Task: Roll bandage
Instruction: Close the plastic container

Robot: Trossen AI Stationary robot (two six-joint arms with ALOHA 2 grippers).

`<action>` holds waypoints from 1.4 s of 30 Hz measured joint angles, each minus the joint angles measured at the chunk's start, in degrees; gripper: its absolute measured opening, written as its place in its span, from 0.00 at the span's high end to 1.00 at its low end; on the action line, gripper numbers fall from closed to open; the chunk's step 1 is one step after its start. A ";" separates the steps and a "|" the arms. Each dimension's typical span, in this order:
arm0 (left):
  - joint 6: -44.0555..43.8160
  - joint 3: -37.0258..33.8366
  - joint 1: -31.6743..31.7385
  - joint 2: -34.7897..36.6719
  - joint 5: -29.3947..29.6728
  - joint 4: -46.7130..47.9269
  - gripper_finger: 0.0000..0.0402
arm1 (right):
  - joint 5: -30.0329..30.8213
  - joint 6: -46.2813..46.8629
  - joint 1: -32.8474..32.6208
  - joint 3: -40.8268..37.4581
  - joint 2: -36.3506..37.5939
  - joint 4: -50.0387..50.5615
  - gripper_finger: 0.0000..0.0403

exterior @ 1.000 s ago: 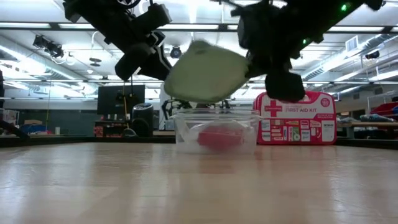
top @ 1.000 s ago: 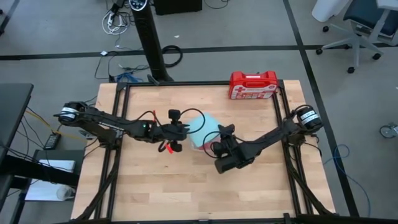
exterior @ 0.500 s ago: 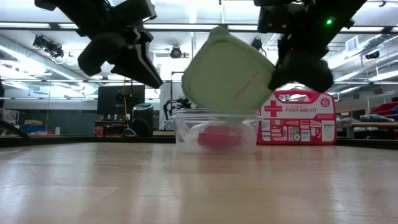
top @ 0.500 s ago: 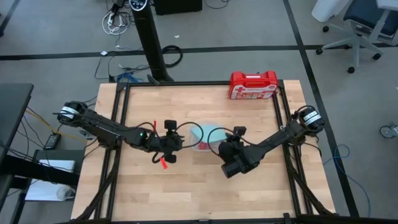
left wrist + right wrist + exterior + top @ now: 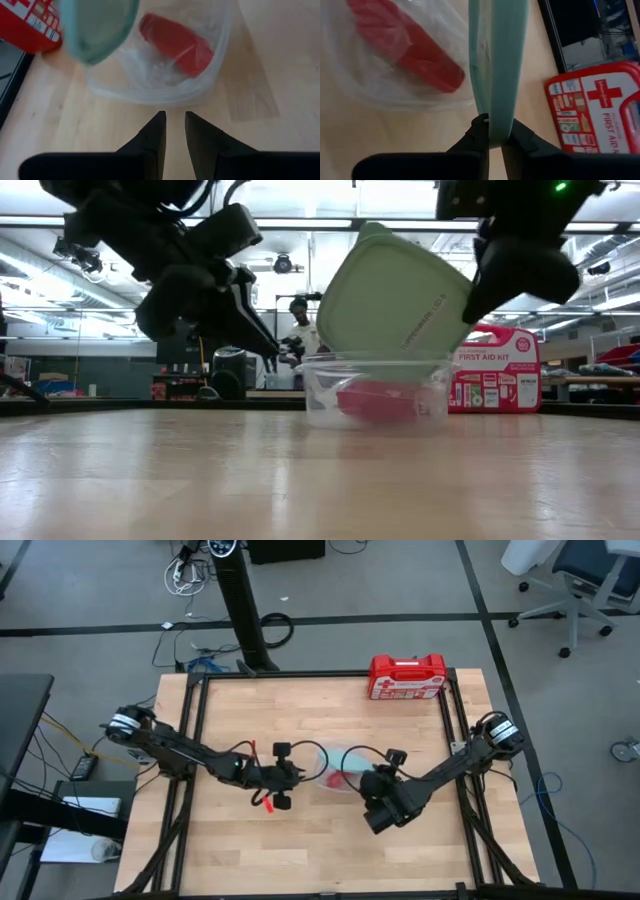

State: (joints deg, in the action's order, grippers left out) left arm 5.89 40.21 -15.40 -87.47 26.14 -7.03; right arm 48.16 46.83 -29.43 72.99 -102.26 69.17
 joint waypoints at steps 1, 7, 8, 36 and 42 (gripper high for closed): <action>0.16 -0.02 0.00 -0.49 -0.16 -1.29 0.81 | 0.02 -1.44 0.63 0.00 0.00 -0.08 0.93; 4.28 0.00 0.05 -4.30 -0.41 -7.78 0.81 | 0.66 -13.62 6.02 -0.14 0.00 -5.74 0.93; 4.75 -0.02 0.09 -5.14 -0.53 -9.19 0.81 | 0.75 -16.45 7.14 -0.40 0.00 -7.75 0.92; 10.45 0.04 1.05 2.33 6.76 -8.83 0.81 | 11.67 -37.74 13.81 -4.22 8.17 -17.48 0.94; 10.43 0.04 1.03 4.12 12.95 -7.06 0.81 | 15.71 -37.99 14.80 -5.59 3.59 -17.27 0.94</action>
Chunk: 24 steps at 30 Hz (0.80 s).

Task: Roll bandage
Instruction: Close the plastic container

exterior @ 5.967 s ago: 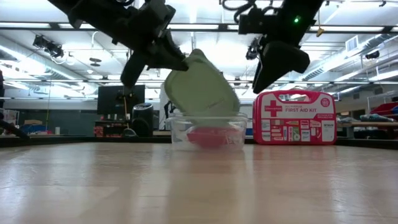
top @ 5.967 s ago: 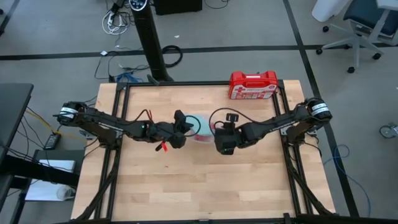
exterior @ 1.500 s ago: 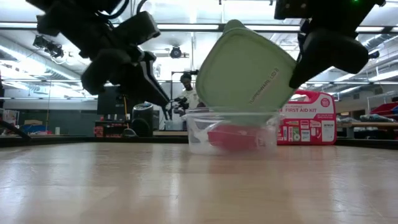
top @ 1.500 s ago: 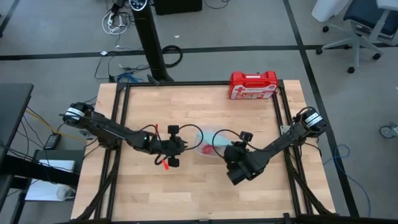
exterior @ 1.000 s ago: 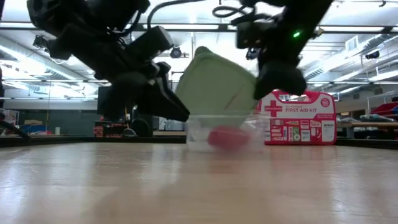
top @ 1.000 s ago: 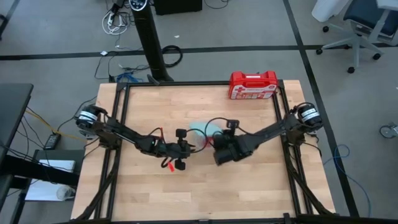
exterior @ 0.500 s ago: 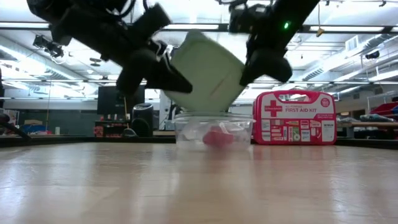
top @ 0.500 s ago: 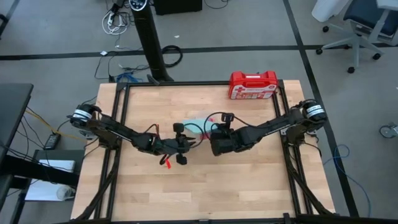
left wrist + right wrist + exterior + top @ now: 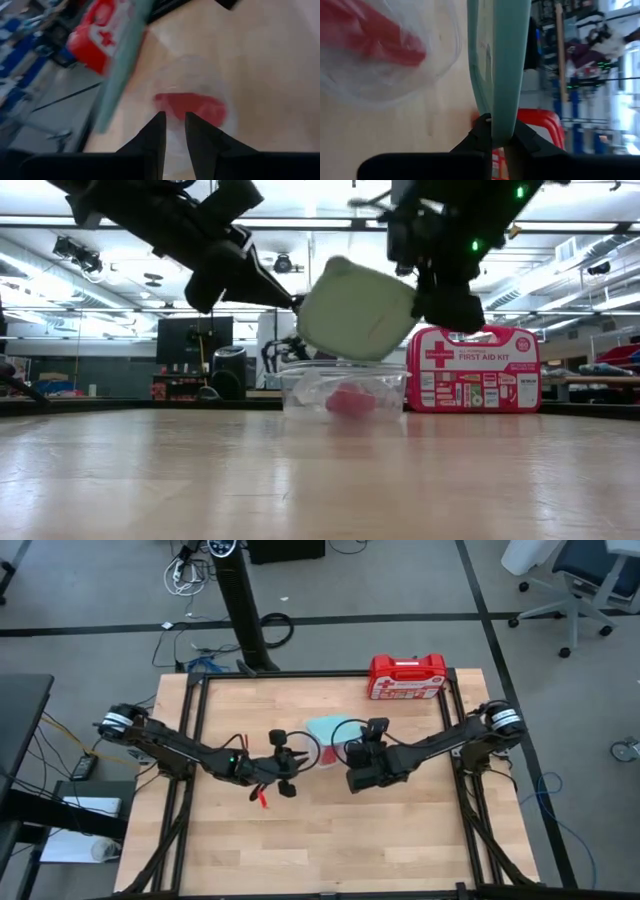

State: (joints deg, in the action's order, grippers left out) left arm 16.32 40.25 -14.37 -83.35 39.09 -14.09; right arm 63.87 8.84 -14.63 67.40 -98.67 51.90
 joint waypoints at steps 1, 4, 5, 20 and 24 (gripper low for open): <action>-0.02 0.00 0.02 0.18 0.93 0.10 0.81 | 1.06 -0.14 0.02 -0.39 -0.95 0.14 0.94; -0.02 0.00 0.02 0.26 2.06 0.34 0.81 | 5.31 0.16 -0.48 -1.45 -3.58 0.70 0.95; -0.02 0.00 0.02 0.26 2.30 0.33 0.81 | 6.56 0.18 -0.90 -1.55 -4.01 0.58 0.95; 0.11 0.02 2.34 0.96 -2.66 4.06 0.81 | 6.00 -15.56 -2.45 -1.53 -10.87 -14.63 0.91; -0.27 0.00 4.31 0.94 -10.13 5.12 0.81 | 1.68 -17.66 -2.40 -1.49 -10.89 -16.02 0.89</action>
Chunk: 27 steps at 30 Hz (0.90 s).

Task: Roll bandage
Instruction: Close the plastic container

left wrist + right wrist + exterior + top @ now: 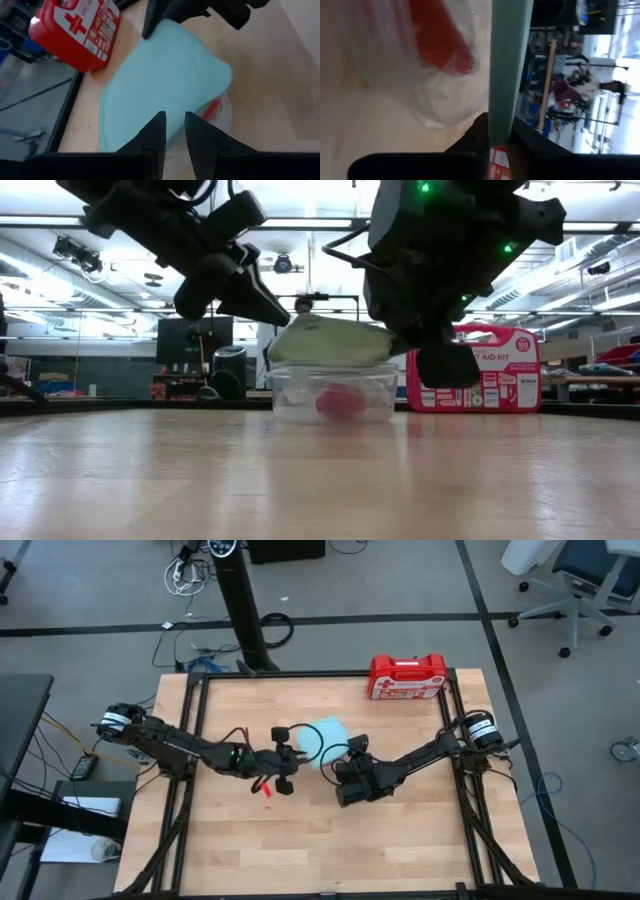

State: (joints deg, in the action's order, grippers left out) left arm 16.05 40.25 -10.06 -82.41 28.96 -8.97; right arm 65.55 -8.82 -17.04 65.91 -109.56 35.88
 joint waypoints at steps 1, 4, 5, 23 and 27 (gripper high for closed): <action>-0.12 0.00 0.37 0.00 -0.44 -0.01 0.81 | -0.66 -0.28 0.00 -0.02 0.00 0.13 0.89; -0.07 0.00 1.41 0.00 -1.33 -0.60 0.81 | -2.58 -0.70 0.02 -0.02 0.00 0.11 0.88; 0.03 0.00 1.75 0.00 -1.83 -0.67 0.81 | -3.83 -1.02 0.06 -0.02 0.00 0.01 0.87; 0.33 0.00 4.04 -6.10 -6.58 -3.99 0.81 | -7.98 -6.51 -0.17 0.09 0.16 -4.42 0.69; 0.35 0.00 4.85 -6.10 -6.42 -4.08 0.81 | -8.20 -6.49 -0.58 0.09 0.17 -4.41 0.66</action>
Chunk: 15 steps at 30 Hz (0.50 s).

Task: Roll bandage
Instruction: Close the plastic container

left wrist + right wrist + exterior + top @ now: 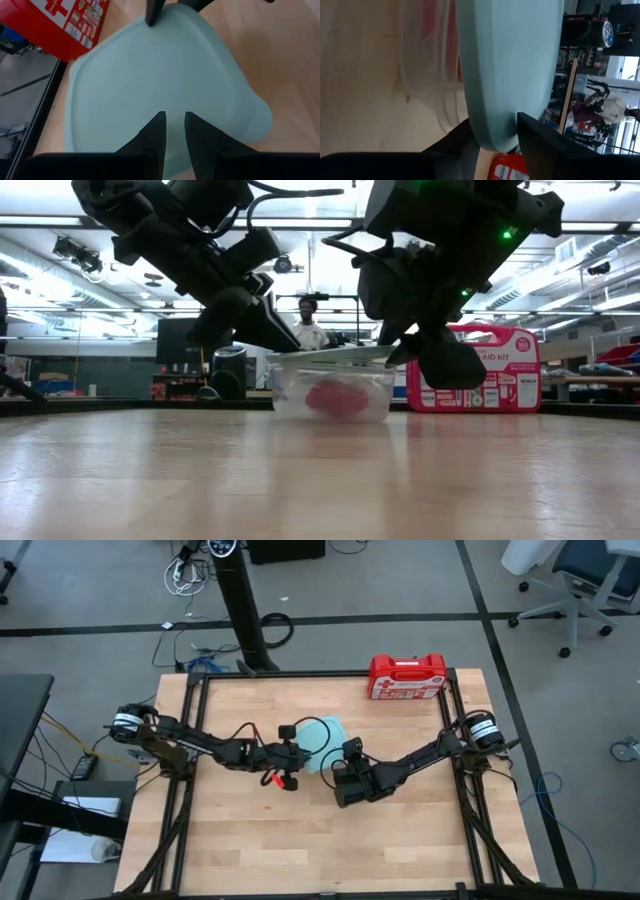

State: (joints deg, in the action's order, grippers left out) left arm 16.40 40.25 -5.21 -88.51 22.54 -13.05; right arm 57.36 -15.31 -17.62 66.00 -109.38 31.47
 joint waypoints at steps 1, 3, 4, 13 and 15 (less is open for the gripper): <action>-0.01 0.00 0.15 0.01 0.03 0.04 0.81 | -0.01 0.00 -0.23 0.00 0.00 -0.01 0.66; -0.06 0.00 0.35 0.00 0.03 0.00 0.81 | -0.15 0.00 -0.60 0.00 0.00 0.02 0.65; -0.06 0.00 0.37 0.00 0.03 0.01 0.81 | -0.18 0.02 -0.70 0.00 0.00 -0.01 0.65; -0.10 0.00 0.34 0.02 -0.09 -0.06 0.81 | 1.48 -1.13 -1.30 -0.19 0.92 -0.21 0.65; -0.10 0.00 0.34 0.02 -0.19 -0.23 0.81 | 1.39 -1.11 -1.35 -0.20 1.69 -0.20 0.65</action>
State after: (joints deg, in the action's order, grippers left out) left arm 16.29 40.25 -4.86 -88.49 22.35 -13.28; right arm 58.74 -16.42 -18.97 65.79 -107.69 31.27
